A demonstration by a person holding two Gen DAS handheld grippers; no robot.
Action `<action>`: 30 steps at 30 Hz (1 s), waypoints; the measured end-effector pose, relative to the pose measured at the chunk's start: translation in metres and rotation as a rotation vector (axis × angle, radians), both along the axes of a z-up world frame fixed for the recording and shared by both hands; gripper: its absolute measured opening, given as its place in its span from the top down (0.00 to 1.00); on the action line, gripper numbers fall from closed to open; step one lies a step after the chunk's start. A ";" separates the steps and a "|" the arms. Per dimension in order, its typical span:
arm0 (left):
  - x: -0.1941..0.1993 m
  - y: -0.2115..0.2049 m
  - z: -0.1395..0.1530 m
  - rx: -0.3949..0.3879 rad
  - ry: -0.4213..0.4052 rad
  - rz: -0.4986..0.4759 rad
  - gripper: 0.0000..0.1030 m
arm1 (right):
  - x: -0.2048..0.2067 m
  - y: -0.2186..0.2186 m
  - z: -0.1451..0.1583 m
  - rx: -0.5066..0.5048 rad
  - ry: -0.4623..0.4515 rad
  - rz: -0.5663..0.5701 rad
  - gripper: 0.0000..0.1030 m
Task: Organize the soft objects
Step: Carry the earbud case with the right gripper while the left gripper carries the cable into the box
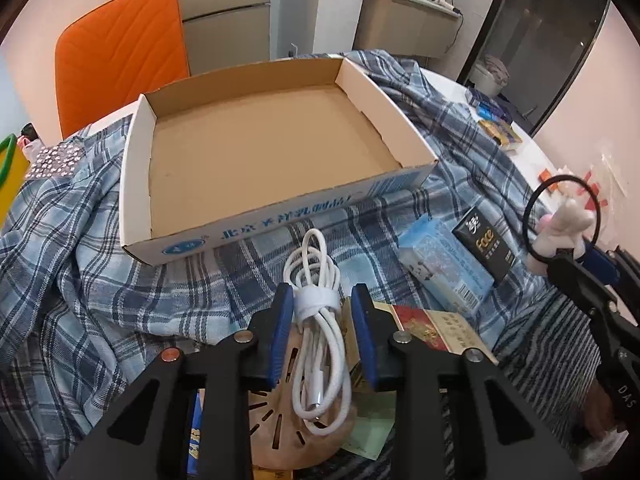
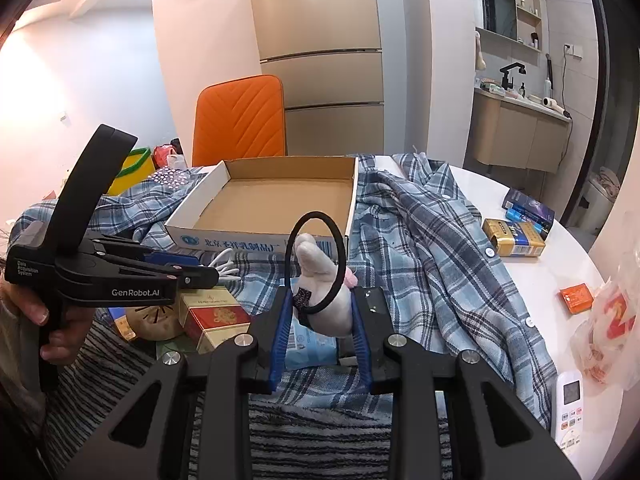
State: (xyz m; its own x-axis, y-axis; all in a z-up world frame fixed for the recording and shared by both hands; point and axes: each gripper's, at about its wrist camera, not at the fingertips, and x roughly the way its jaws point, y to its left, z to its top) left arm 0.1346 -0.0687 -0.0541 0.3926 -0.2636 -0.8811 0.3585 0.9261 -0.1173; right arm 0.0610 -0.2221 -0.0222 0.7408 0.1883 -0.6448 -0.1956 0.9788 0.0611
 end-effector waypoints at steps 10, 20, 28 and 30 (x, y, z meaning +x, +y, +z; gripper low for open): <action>0.005 0.007 -0.004 -0.065 0.019 0.025 0.81 | -0.008 0.000 -0.001 -0.018 0.005 -0.011 0.70; -0.024 0.020 0.036 -0.060 -0.140 0.093 0.81 | -0.017 0.002 0.014 -0.016 -0.051 -0.015 0.70; -0.039 0.026 0.074 -0.024 -0.305 0.125 0.81 | -0.013 0.021 0.045 -0.048 -0.155 0.026 0.70; -0.040 0.027 0.086 -0.008 -0.371 0.134 0.81 | -0.012 0.027 0.058 -0.057 -0.204 0.027 0.70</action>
